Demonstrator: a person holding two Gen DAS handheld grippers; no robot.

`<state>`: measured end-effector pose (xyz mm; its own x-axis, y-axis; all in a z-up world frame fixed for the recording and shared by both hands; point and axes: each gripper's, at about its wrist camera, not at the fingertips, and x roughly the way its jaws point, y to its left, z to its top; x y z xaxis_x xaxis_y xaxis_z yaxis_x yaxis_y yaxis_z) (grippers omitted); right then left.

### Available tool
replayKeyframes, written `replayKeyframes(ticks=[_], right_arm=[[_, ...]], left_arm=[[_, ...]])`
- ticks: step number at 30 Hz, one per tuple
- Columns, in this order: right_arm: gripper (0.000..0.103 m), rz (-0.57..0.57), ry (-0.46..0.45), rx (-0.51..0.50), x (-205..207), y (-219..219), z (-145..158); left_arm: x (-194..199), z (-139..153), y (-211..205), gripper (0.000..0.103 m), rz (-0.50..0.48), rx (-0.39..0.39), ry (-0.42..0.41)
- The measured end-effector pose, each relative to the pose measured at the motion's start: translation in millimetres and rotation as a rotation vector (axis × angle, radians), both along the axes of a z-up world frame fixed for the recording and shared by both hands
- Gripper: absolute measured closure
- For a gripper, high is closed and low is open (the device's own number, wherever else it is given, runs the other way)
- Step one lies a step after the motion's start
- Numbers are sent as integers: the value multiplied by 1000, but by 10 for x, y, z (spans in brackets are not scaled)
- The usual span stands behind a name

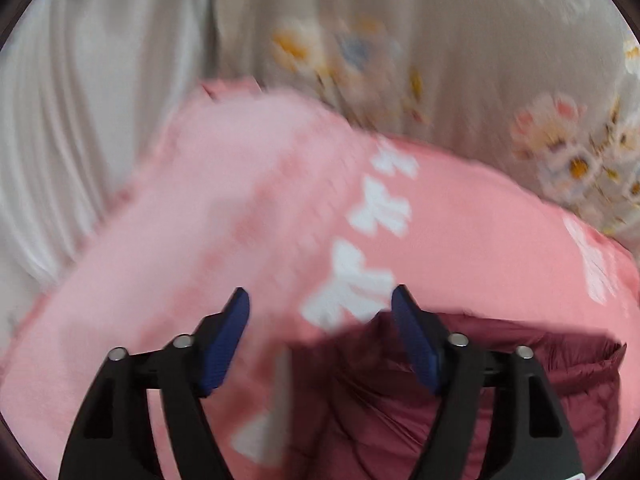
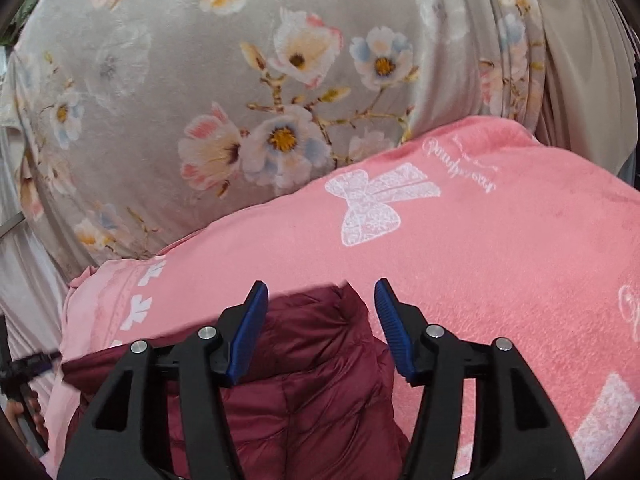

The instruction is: Fold large clothes

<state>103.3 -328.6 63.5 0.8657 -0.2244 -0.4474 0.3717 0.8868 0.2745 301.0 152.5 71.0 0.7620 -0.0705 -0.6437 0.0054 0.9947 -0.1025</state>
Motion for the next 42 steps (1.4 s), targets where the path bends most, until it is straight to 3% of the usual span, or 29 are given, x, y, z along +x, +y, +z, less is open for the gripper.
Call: replayKeyframes(ticks=[1,6,10,13,15,16,17,18,20,24,28,35,42], right_arm=[[49,27,16,-20,9,95,7],[49,197,128,-59,300,671,-178],[51,303,247,-95,695,1116,-447],[54,351,341,-61,1014,1294,-667],[62,353,394,-51,1198,1351,-809],[72,349,428,-48,1303,1362,-903],[91,348,452,-39,1376,1361,-982],[100,353,464,-23,1428,1348,-1041],[103,351,444,-23,1444,1334,-1024],[103,347,324,-50,1412,1312,-672],[103,346,308,-95,1552,1313,-571],[103,326,415,-66,1870,1249,-1082],[103,314,415,3,1903,1152,-1365]], left_arm=[[-35,78,1,32,1,17,-23],[-123,94,-344,32,-134,27,43],[-259,-97,-909,32,-285,70,98],[-352,-301,-1332,32,-354,129,119],[-347,-400,-1487,32,-375,150,133],[-326,-474,-1572,32,-388,157,149],[-313,-530,-1622,32,-394,159,160],[-290,-584,-1665,32,-397,161,172],[-216,-680,-1727,32,-401,165,200],[-90,-652,-1782,33,-395,149,197],[52,-547,-1891,33,-392,137,181],[377,-949,-2066,30,-348,162,230],[412,-1136,-2052,25,-332,128,184]])
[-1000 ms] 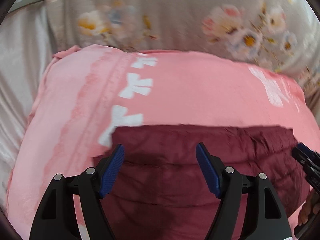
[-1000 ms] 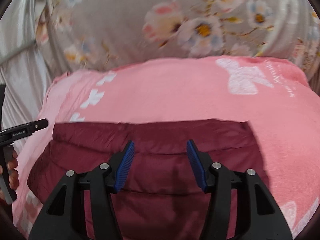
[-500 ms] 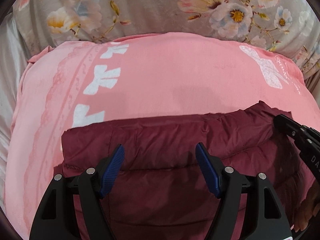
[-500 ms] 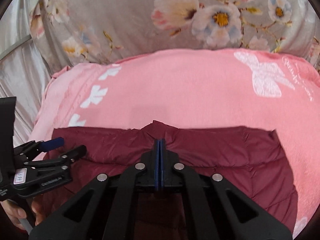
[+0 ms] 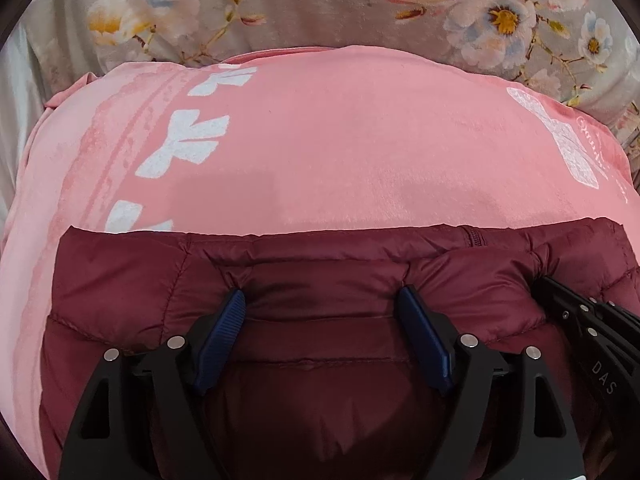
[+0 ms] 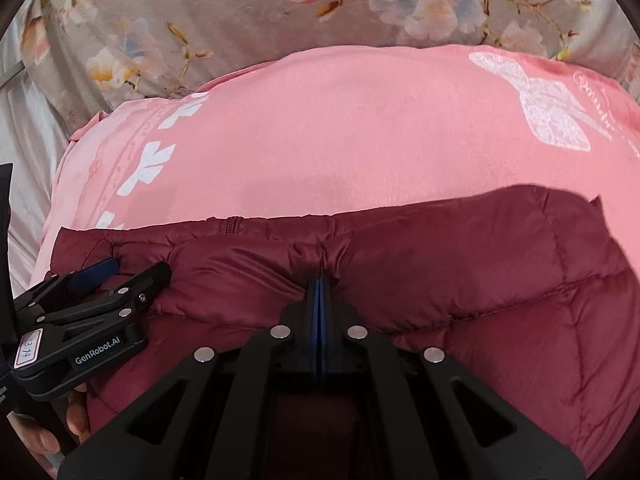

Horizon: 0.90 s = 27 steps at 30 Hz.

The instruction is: Fold large clothes

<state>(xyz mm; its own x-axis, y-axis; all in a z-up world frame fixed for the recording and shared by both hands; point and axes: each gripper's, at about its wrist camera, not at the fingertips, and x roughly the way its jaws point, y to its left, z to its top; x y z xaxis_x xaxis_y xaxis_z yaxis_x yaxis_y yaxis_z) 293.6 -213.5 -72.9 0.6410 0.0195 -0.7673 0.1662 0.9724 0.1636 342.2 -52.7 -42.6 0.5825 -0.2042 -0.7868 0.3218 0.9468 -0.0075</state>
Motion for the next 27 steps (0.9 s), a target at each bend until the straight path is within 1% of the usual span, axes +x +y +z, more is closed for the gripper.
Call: replayKeyframes(ticks=[6,13,16,18,20,21,23,25,27], right_arm=[[103,-5,-20,9,-24,-7,-72],[103,-8,-19,27,-9,-19,-89],[103,-8,-23,28,-13,-25,-83],[103,-7,-42,48,-68,-70,-14],[102,-14,-87,28,-197,-126,157],[101,-22,-120,-1,-284,-178,286],[101,-57,-149,-46,-413,-327,484],[101,-109,-142,-41,-481,-569,582],[101,-189,-114,-31,-530,-856,556]], left_arm=[[-14,-64,-43,23,6,7,-32],[-1,-93,-72,22,6,30,-41],[-8,-90,-80,22,9,39,-46],[-14,-64,-58,22,8,34,-41],[-39,44,83,23,8,-3,-19],[-63,134,195,23,14,-33,-19],[-88,298,376,23,38,-57,-44],[-42,441,579,23,83,-59,-68],[52,497,766,23,136,-45,-85]])
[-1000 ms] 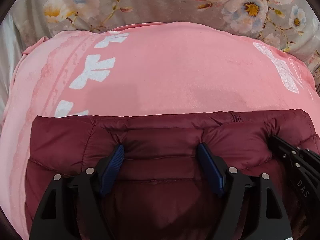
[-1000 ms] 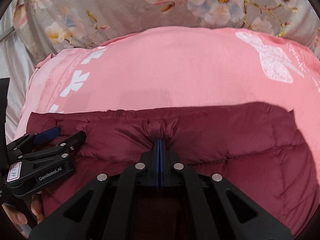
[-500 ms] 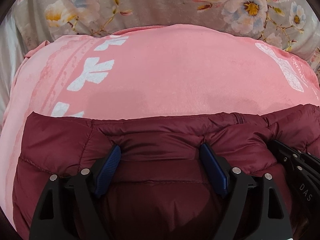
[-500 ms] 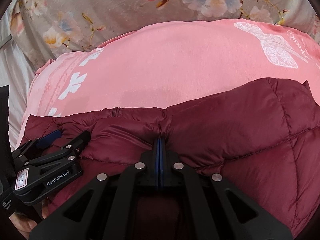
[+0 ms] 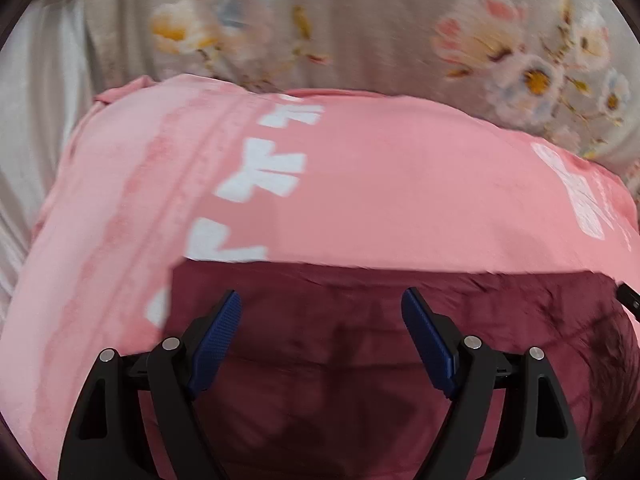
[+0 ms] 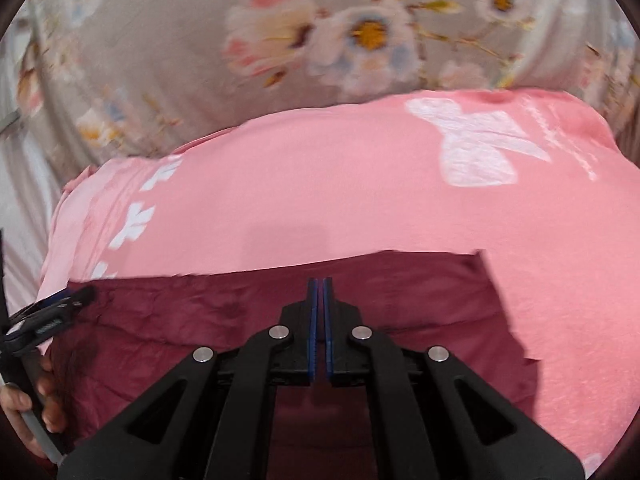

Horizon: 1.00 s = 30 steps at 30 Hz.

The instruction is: Fold large clothes

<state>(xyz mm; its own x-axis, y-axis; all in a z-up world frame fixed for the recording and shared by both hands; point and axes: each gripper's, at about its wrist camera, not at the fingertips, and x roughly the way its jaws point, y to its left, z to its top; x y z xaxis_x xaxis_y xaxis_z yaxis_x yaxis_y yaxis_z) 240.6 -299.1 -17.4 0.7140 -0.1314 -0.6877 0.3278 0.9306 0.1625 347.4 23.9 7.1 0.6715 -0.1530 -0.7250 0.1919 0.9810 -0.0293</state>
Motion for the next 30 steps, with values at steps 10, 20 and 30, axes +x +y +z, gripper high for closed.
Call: replayKeyframes(ticks=[10,20,30], right_arm=[[103,-82,40,133,-88,-420,-448],[103,-85,24,164,-115,-434,-520],[103,-86,26,150,-101,-440,-529]], left_arm=[[186,-509,213,17,100,53,66],[212,-578,172,14,102,71,73],[222,-590,146,14,106,84,70]])
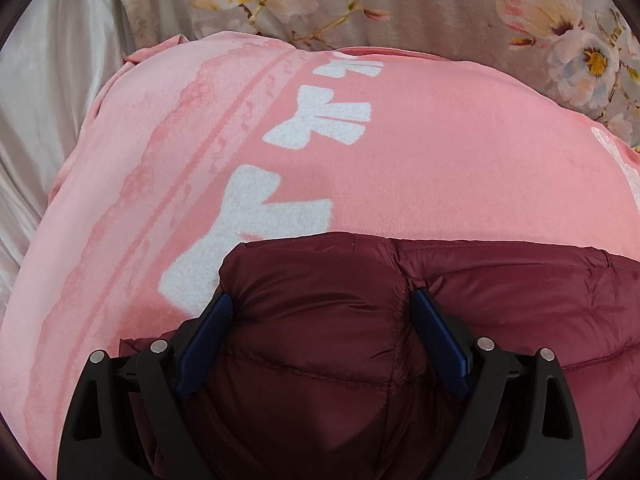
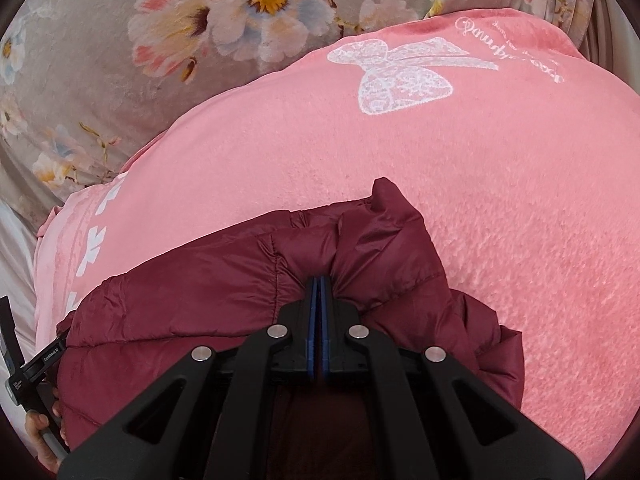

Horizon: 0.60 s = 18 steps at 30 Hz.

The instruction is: Fold large clothes

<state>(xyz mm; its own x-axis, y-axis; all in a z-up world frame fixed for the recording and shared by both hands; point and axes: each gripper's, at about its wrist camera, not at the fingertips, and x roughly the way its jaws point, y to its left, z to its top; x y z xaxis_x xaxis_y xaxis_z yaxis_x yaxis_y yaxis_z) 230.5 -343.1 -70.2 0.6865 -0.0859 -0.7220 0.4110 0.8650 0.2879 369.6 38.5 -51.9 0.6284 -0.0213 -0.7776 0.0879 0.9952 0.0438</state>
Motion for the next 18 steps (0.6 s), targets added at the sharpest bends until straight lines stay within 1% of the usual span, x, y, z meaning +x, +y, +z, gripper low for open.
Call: replayKeyframes(ticks=[14,16,17,18], right_arm=[[103,-6,18,-43,33,36,2],[103,-21,39,-101,30,101,49],[102,-39,57,-164,-2,175,111],[97,-39,59,-197,-44,272,172]], left_arm=[[15,2,-18,13,5,14,-1],[5,14,-11,13,9,13,-1],[-11,32,8,13,13,9,2],[-50,61,42,14,18,-1,9]])
